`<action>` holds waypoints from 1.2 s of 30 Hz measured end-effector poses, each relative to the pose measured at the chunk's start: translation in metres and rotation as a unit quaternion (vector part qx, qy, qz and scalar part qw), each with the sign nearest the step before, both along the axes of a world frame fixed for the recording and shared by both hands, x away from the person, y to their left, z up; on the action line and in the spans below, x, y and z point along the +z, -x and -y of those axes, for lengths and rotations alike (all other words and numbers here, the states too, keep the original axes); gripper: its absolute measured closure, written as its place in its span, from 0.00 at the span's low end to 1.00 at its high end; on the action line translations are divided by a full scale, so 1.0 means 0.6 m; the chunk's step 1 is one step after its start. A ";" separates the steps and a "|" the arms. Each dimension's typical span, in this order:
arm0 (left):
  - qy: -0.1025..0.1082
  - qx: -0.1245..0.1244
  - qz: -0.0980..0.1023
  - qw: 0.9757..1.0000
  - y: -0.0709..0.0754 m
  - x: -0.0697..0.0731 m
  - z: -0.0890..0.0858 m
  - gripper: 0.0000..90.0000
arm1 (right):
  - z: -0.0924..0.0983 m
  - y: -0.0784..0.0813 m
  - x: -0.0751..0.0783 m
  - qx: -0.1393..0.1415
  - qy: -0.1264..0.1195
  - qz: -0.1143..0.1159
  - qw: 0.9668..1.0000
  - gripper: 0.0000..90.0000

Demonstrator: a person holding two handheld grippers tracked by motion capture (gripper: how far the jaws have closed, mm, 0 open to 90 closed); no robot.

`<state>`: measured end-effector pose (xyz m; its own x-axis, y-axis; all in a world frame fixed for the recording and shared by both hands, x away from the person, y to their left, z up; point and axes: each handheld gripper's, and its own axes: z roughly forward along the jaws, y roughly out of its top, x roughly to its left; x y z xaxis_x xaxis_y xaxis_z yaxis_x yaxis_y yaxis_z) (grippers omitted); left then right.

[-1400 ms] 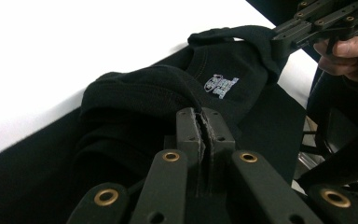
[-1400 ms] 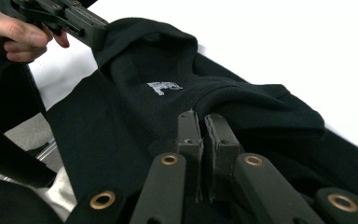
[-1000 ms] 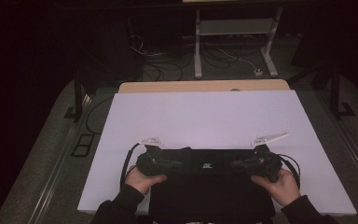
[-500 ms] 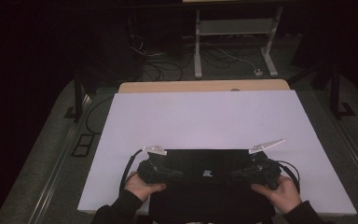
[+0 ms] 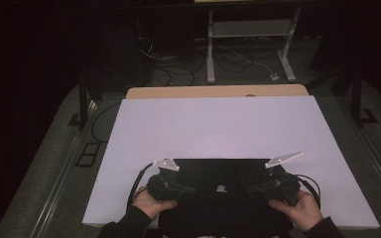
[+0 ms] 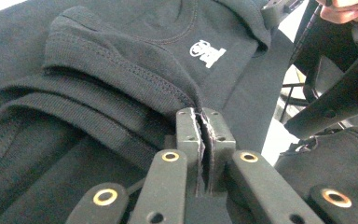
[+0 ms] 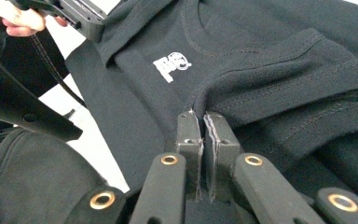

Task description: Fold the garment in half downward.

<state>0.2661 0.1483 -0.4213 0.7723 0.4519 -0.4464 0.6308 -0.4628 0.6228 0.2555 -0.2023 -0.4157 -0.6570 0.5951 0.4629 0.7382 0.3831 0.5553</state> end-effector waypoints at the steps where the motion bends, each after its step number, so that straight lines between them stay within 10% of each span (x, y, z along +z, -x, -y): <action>1: 0.000 -0.001 -0.001 1.000 0.004 -0.001 0.001 0.95 | 0.000 0.003 0.000 0.001 0.001 -0.002 1.000 0.93; 27: -0.010 -0.015 0.003 1.000 0.028 -0.001 0.002 0.93 | 0.005 0.037 0.000 0.015 0.009 -0.013 1.000 0.92; 36: -0.020 -0.014 0.032 0.999 0.034 0.006 -0.001 0.61 | 0.010 0.042 0.007 0.004 0.019 0.002 1.000 0.75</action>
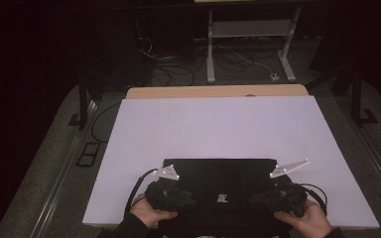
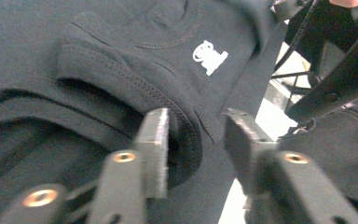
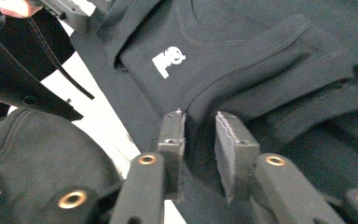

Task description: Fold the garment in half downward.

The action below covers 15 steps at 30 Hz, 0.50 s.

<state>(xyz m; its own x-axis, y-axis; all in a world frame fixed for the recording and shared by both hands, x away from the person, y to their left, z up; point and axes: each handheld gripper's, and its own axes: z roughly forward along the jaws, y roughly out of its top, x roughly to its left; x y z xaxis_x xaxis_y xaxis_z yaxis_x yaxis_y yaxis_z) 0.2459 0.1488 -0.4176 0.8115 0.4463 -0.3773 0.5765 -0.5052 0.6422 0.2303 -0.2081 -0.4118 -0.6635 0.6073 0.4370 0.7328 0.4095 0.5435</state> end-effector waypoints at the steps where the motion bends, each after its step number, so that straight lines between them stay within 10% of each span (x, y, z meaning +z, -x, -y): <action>1: 0.004 0.012 0.004 1.000 0.003 0.001 0.002 0.56 | 0.000 0.001 0.002 0.000 0.000 0.004 1.000 0.73; 15: 0.018 0.001 0.004 1.000 0.001 0.022 0.007 0.15 | -0.009 0.001 0.020 0.004 0.007 0.039 0.999 0.22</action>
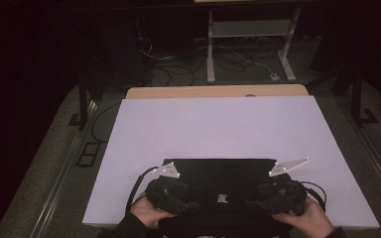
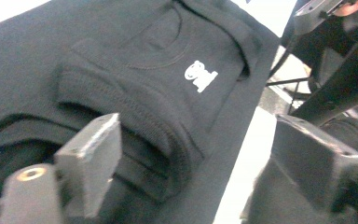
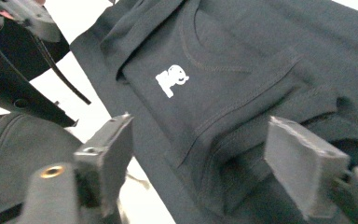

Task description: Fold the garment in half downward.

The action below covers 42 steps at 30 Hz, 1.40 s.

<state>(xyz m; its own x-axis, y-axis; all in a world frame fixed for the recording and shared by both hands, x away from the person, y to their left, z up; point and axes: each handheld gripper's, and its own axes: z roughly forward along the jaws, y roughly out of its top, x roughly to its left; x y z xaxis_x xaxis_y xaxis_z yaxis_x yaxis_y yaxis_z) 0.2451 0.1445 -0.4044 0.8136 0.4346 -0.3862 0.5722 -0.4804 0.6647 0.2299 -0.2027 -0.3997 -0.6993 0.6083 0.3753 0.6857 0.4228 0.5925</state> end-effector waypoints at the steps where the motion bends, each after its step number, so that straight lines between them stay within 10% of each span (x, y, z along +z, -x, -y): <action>1: 0.002 -0.001 0.002 1.000 -0.001 0.002 0.000 0.13 | 0.000 -0.001 0.002 -0.004 0.001 0.000 1.000 0.18; 6: 0.008 -0.006 0.008 1.000 -0.007 0.013 -0.003 0.00 | 0.001 -0.010 0.013 -0.020 0.009 0.016 1.000 0.00; 42: 0.006 0.033 0.065 0.997 -0.082 0.066 -0.036 0.00 | 0.048 -0.082 0.072 -0.042 0.022 0.047 0.998 0.00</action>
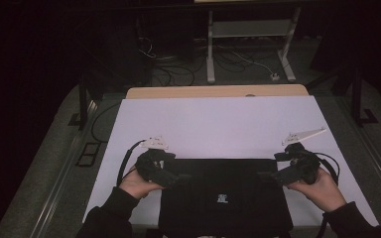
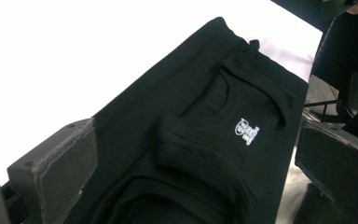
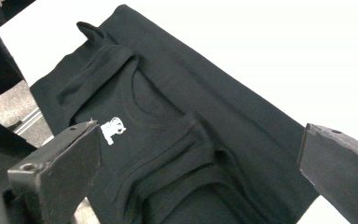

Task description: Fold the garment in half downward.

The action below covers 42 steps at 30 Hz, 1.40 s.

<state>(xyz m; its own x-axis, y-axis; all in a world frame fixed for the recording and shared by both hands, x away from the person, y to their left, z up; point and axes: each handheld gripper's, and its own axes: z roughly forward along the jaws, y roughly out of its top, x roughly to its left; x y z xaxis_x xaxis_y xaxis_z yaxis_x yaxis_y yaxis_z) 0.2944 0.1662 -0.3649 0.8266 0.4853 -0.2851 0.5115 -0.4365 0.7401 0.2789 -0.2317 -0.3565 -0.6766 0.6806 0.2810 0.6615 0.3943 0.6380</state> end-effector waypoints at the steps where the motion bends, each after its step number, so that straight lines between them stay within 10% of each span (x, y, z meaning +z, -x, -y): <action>1: 0.000 0.002 0.000 1.000 -0.002 0.001 -0.001 0.00 | 0.000 -0.001 0.001 -0.001 0.001 -0.003 1.000 0.00; 42: -0.010 0.039 -0.026 0.999 -0.076 -0.040 -0.035 0.00 | 0.022 -0.082 -0.042 -0.010 0.015 -0.001 1.000 0.00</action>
